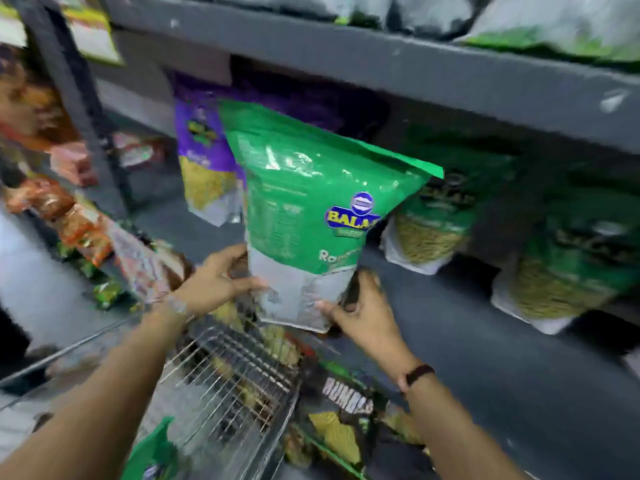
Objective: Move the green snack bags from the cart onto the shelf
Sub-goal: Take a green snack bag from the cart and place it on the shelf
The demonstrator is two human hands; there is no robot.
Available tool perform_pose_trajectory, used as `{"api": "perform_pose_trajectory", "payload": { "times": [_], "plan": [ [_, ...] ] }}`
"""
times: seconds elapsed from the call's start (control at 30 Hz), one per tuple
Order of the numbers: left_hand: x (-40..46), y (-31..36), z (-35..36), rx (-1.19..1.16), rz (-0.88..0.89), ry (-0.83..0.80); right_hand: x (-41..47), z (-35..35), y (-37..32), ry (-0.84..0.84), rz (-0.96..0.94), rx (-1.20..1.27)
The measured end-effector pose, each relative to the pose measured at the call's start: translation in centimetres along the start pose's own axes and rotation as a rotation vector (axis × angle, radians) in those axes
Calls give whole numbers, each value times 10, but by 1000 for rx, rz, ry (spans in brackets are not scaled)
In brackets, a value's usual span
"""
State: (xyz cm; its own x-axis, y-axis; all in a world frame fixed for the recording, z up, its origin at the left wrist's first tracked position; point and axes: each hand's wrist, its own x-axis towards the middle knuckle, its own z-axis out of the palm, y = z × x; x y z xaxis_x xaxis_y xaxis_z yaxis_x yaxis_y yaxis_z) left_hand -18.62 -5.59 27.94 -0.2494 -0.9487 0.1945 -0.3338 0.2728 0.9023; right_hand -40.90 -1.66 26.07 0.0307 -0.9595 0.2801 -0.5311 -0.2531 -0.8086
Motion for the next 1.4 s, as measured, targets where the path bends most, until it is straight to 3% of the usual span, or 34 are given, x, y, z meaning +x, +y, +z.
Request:
{"api": "perform_pose_trajectory", "payload": {
  "times": [0.1, 0.33, 0.4, 0.5, 0.57, 0.67, 0.73, 0.8, 0.9, 1.0, 1.2, 1.27, 1.4],
  "plan": [
    [54, 15, 44, -34, 73, -133, 14, -40, 24, 111, 115, -24],
    [102, -17, 121, -240, -52, -275, 12, -58, 85, 174, 267, 11],
    [107, -22, 130, -233, -35, -152, 4, -56, 90, 249, 244, 41],
    [101, -17, 141, -228, -65, 240, -7, -56, 91, 487, 237, 93],
    [88, -14, 145, -272, -31, 322, -5, -58, 89, 558, 288, 179],
    [65, -9, 153, -386, 18, 135, 8, -55, 84, 386, 437, 335],
    [54, -6, 158, -422, 37, -3, 10, -48, 79, 247, 421, 427],
    [50, -4, 163, -323, 65, -131, 4, -41, 80, 287, 363, 412],
    [60, -7, 161, -246, 20, -298, -6, -45, 86, 514, 319, 328],
    [77, -16, 155, -136, -5, -217, -8, -61, 92, 568, 306, 206],
    [95, -31, 145, -269, -91, -244, 18, -84, 113, 45, 257, 383],
    [98, -32, 144, -273, -68, -256, 21, -79, 117, 81, 274, 308],
    [95, -32, 148, -309, -70, -208, 17, -60, 104, 335, 314, 149]
  ]
}}
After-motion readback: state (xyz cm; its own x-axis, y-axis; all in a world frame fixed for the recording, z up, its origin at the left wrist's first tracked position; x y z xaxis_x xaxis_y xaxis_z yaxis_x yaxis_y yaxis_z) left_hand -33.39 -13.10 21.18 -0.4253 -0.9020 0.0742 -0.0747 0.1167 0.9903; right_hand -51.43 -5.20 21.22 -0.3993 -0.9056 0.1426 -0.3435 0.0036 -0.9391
